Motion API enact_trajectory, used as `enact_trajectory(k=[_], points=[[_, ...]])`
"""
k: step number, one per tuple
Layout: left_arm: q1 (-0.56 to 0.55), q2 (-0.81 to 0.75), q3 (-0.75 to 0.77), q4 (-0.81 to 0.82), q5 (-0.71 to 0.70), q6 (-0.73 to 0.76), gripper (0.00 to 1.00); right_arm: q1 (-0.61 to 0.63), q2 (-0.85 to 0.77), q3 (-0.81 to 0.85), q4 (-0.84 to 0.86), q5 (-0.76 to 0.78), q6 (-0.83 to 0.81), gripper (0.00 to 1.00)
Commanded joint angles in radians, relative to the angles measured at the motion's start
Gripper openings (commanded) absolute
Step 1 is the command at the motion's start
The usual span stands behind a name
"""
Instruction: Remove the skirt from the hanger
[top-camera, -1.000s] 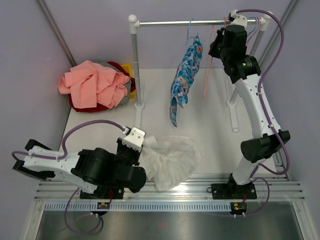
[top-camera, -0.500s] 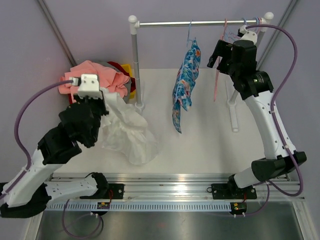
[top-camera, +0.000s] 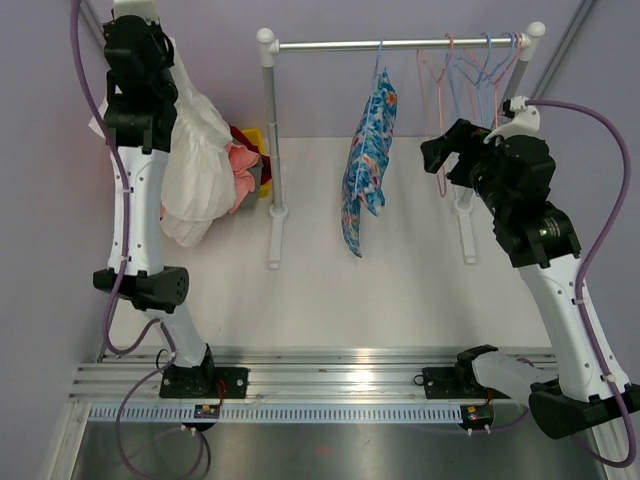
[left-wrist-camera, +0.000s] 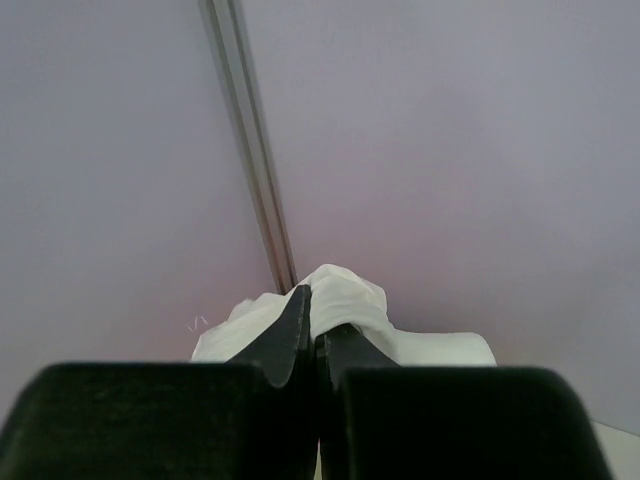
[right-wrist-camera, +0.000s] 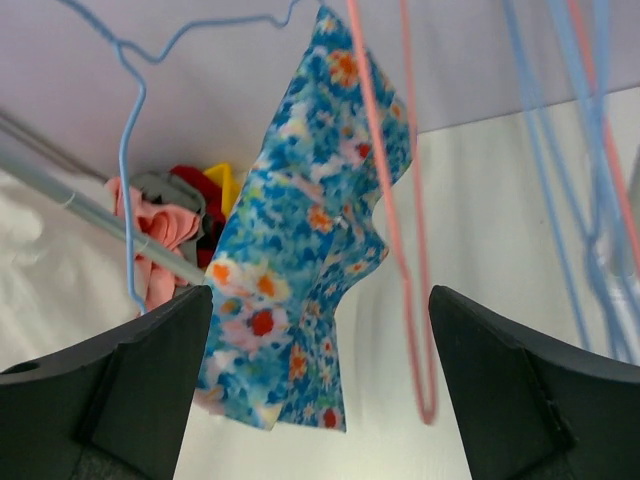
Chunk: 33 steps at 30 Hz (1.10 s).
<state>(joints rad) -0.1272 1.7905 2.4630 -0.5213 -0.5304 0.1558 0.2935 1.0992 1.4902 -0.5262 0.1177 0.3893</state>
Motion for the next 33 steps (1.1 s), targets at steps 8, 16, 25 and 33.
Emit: enact_trajectory(k=[8, 16, 25, 33], points=[[0.207, 0.262, -0.131, -0.093, 0.335, -0.344, 0.94, -0.001, -0.154, -0.128, 0.221, -0.298, -0.066, 0.97], [0.193, -0.047, -0.634, -0.008, 0.339, -0.397, 0.99, 0.004, -0.070, 0.048, 0.287, -0.501, -0.064, 0.97], [-0.012, -0.610, -1.179, -0.058, 0.254, -0.392, 0.99, 0.097, 0.258, 0.306, 0.233, -0.423, -0.125, 0.95], [-0.158, -1.050, -1.512, -0.129, 0.277, -0.532, 0.99, 0.159, 0.413, 0.407, 0.192, -0.303, -0.155, 0.92]])
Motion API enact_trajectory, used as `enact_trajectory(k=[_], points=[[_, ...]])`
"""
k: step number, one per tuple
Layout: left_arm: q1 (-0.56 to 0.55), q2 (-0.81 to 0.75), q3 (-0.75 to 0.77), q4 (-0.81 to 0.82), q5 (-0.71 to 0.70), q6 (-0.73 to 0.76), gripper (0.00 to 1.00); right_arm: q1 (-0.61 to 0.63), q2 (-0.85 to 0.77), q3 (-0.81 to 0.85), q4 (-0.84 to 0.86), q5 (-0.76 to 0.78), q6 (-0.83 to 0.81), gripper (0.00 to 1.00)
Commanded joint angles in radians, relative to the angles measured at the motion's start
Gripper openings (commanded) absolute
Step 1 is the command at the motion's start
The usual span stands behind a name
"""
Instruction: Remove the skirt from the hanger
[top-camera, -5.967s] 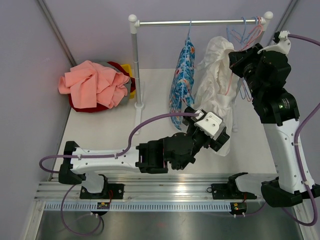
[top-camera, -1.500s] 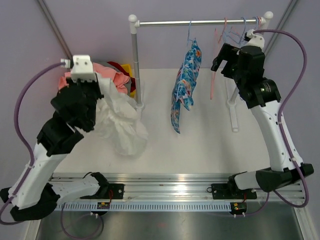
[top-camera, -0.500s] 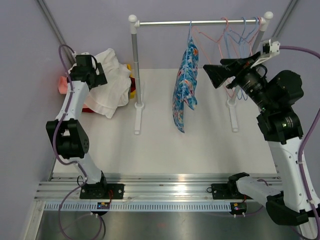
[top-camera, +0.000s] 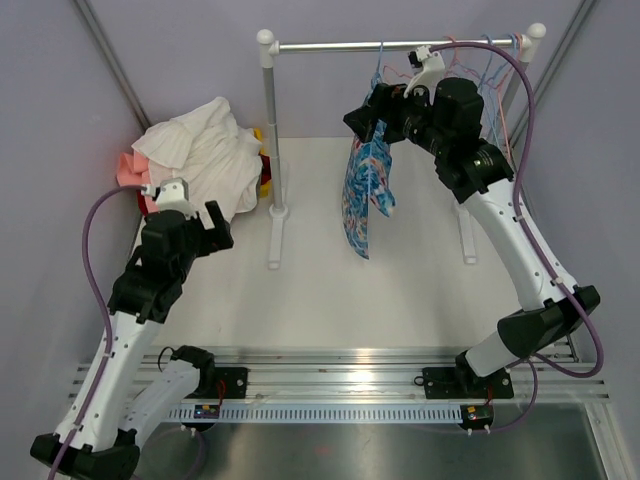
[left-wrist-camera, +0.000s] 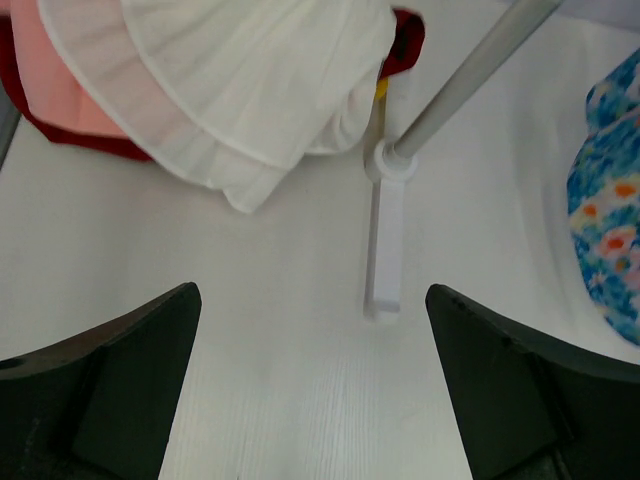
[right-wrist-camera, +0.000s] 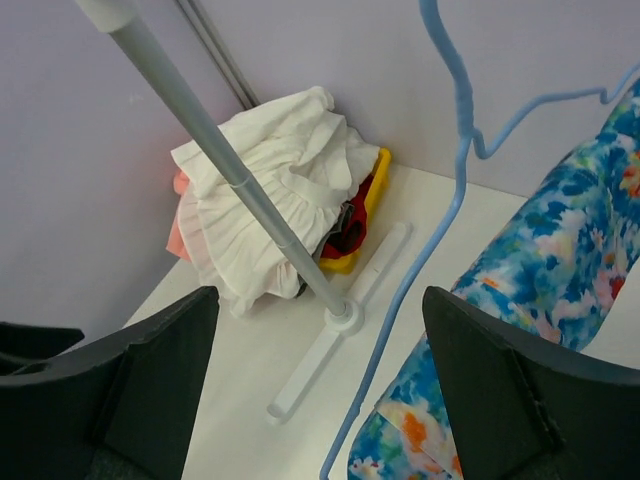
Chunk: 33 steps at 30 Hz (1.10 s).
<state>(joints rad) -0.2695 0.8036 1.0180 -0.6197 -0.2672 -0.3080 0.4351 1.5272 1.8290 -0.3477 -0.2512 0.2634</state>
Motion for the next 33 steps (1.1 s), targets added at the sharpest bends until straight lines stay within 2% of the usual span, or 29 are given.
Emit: enact_trajectory(k=[1, 5, 6, 12, 14, 21, 22, 23, 25, 26, 27, 30, 33], points=[[-0.020, -0.087, -0.081, -0.041, 0.020, -0.069, 0.99, 0.020, -0.012, 0.064, 0.018, 0.075, -0.027, 0.90], [-0.025, -0.145, -0.114, -0.060, 0.031, -0.080, 0.99, 0.027, -0.002, 0.036, 0.041, 0.102, -0.006, 0.67], [-0.025, -0.149, -0.113, -0.058, 0.051, -0.080, 0.99, 0.027, -0.001, 0.026, 0.042, 0.107, 0.000, 0.52], [-0.062, -0.124, -0.090, 0.056, 0.154, -0.074, 0.99, 0.031, 0.027, 0.056, 0.007, 0.136, 0.007, 0.05], [-0.105, -0.089, -0.069, 0.086, 0.158, -0.062, 0.99, 0.033, 0.033, 0.070, -0.005, 0.145, 0.000, 0.00], [-0.292, 0.080, 0.092, 0.222, 0.106, 0.017, 0.99, 0.033, 0.034, 0.091, -0.017, 0.167, -0.007, 0.00], [-0.315, 0.098, 0.109, 0.227, 0.103, 0.020, 0.99, 0.031, 0.039, 0.098, -0.031, 0.167, -0.009, 0.02], [-0.327, 0.115, 0.120, 0.229, 0.100, 0.021, 0.99, 0.031, 0.040, 0.102, -0.034, 0.167, -0.010, 0.10], [-0.364, 0.138, 0.126, 0.247, 0.072, 0.023, 0.99, 0.031, 0.042, 0.102, -0.033, 0.162, -0.010, 0.34], [-0.375, 0.140, 0.123, 0.256, 0.069, 0.024, 0.99, 0.031, 0.042, 0.093, -0.030, 0.158, -0.009, 0.53], [-0.382, 0.140, 0.117, 0.270, 0.065, 0.024, 0.99, 0.031, 0.044, 0.090, -0.028, 0.158, -0.007, 0.58], [-0.407, 0.138, 0.096, 0.279, 0.059, 0.024, 0.99, 0.033, 0.059, 0.088, -0.016, 0.148, 0.007, 0.64], [-0.418, 0.134, 0.080, 0.276, 0.048, 0.027, 0.99, 0.033, 0.079, 0.093, -0.002, 0.139, 0.028, 0.64]])
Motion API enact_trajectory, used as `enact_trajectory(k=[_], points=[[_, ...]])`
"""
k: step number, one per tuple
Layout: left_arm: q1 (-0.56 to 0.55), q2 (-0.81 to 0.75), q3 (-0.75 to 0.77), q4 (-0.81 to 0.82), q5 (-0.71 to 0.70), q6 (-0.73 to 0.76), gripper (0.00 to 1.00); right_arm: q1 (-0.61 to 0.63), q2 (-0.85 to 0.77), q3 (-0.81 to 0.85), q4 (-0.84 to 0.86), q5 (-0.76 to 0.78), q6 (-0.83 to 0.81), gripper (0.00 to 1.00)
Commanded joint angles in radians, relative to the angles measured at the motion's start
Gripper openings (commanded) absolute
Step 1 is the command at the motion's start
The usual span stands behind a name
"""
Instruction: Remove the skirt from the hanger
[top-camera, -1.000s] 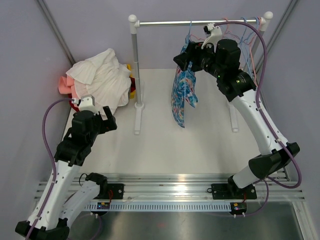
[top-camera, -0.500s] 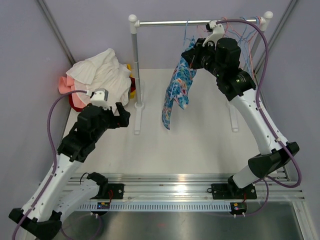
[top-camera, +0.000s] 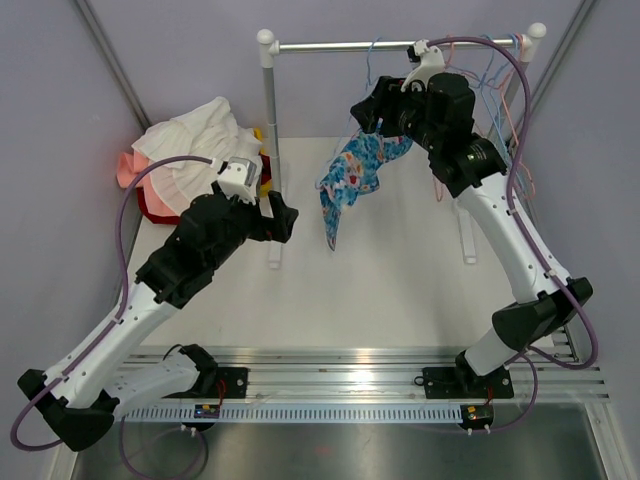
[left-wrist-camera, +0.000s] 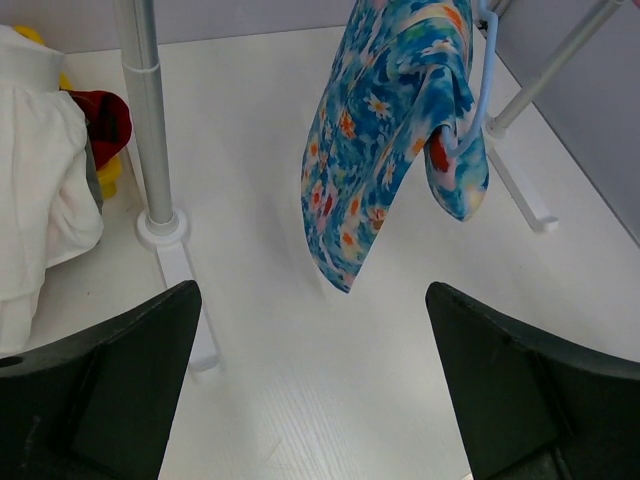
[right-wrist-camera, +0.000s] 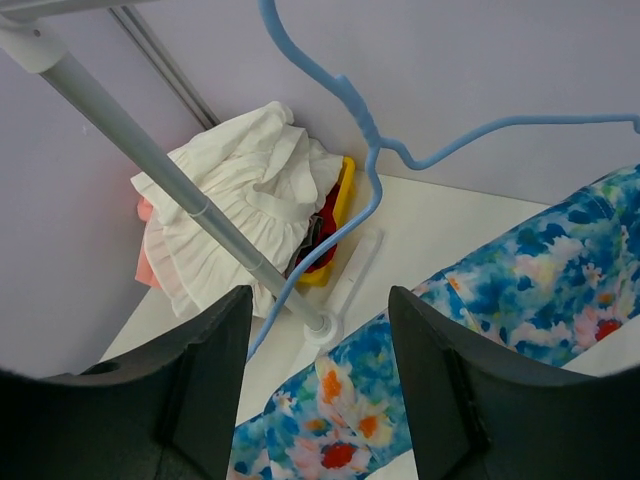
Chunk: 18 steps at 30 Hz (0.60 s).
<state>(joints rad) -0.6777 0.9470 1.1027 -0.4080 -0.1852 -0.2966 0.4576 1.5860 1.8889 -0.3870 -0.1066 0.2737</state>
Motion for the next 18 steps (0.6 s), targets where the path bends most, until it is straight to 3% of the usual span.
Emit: enact_trajectory(k=[1, 15, 16, 18], points=[[-0.013, -0.014, -0.009, 0.064, -0.034, 0.017, 0.99, 0.010, 0.034, 0.033, 0.046, -0.010, 0.028, 0.65], [-0.031, -0.013, -0.075, 0.115, -0.020, -0.004, 0.99, 0.076, 0.157, 0.127, 0.100, 0.001, 0.084, 0.63], [-0.034, -0.011, -0.079, 0.120, -0.017, -0.007, 0.99, 0.079, 0.160, 0.131, 0.103, 0.001, 0.085, 0.61], [-0.042, -0.004, -0.083, 0.126, -0.020, -0.010, 0.99, 0.090, 0.164, 0.150, 0.099, 0.010, 0.087, 0.39]])
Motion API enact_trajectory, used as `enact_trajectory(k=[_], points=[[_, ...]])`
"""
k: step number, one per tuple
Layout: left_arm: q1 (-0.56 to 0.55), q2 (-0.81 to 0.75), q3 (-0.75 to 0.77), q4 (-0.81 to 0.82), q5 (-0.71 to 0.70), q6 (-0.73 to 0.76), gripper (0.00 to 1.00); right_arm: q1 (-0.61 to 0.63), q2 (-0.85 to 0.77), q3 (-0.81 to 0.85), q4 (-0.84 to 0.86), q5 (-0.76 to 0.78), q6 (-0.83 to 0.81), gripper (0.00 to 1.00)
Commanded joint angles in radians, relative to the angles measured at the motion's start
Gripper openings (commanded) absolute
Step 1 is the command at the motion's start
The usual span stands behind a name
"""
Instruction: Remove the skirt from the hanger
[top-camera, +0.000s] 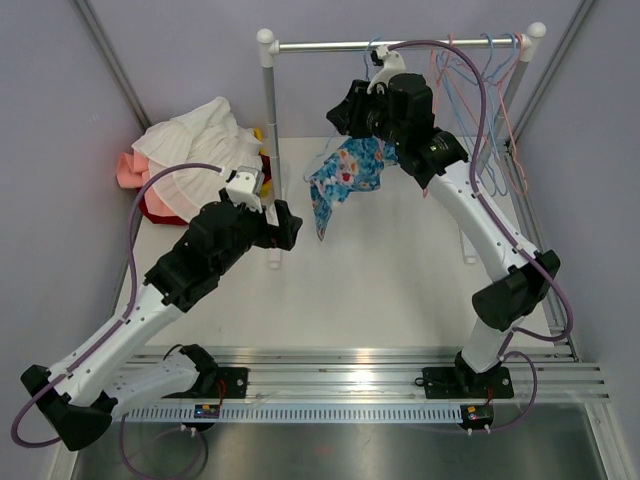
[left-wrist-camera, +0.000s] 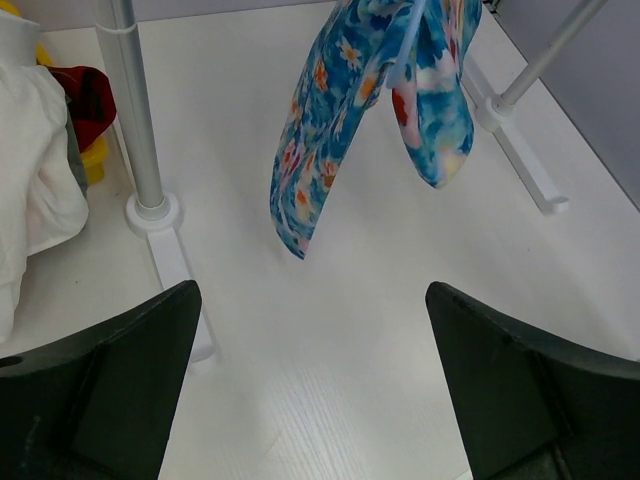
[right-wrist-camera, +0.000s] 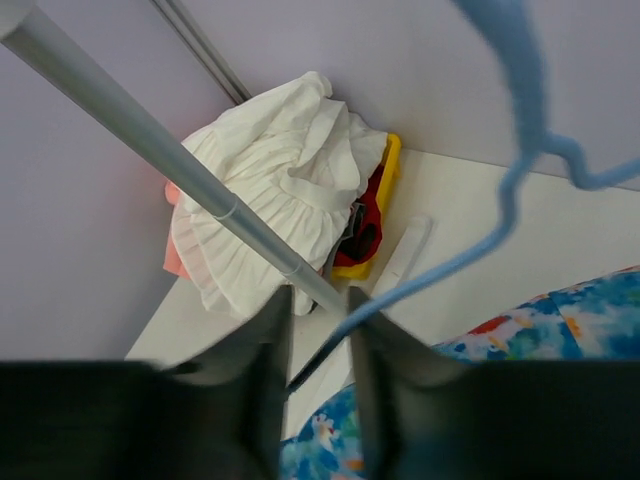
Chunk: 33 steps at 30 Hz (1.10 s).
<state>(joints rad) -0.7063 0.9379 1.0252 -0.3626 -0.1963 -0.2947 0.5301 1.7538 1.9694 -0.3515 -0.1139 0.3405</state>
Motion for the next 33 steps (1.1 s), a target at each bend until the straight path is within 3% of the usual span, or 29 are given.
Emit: enact_trajectory(k=[1, 2, 3, 10, 20, 26, 33], points=[[-0.016, 0.006, -0.005, 0.082, -0.012, -0.012, 0.99, 0.021, -0.001, 0.084, 0.057, 0.023, 0.020, 0.25], [-0.019, 0.009, -0.004, 0.080, -0.015, -0.012, 0.99, 0.022, -0.002, 0.089, 0.051, 0.034, 0.022, 0.02], [-0.024, 0.010, -0.002, 0.079, -0.017, -0.011, 0.99, 0.025, -0.013, 0.089, 0.046, 0.040, 0.023, 0.00], [-0.039, 0.022, 0.000, 0.111, 0.035, 0.020, 0.99, 0.027, -0.164, -0.027, 0.032, 0.097, 0.032, 0.00], [-0.079, 0.088, -0.125, 0.456, 0.288, 0.016, 0.99, 0.025, -0.307, -0.011, -0.033, 0.091, 0.057, 0.00], [-0.090, 0.303, -0.200, 0.686, 0.279, -0.063, 0.99, 0.025, -0.378, 0.019, -0.064, 0.046, 0.078, 0.00], [-0.140, 0.726, 0.063, 0.677, 0.138, -0.090, 0.99, 0.025, -0.436, 0.086, -0.174, -0.030, 0.084, 0.00]])
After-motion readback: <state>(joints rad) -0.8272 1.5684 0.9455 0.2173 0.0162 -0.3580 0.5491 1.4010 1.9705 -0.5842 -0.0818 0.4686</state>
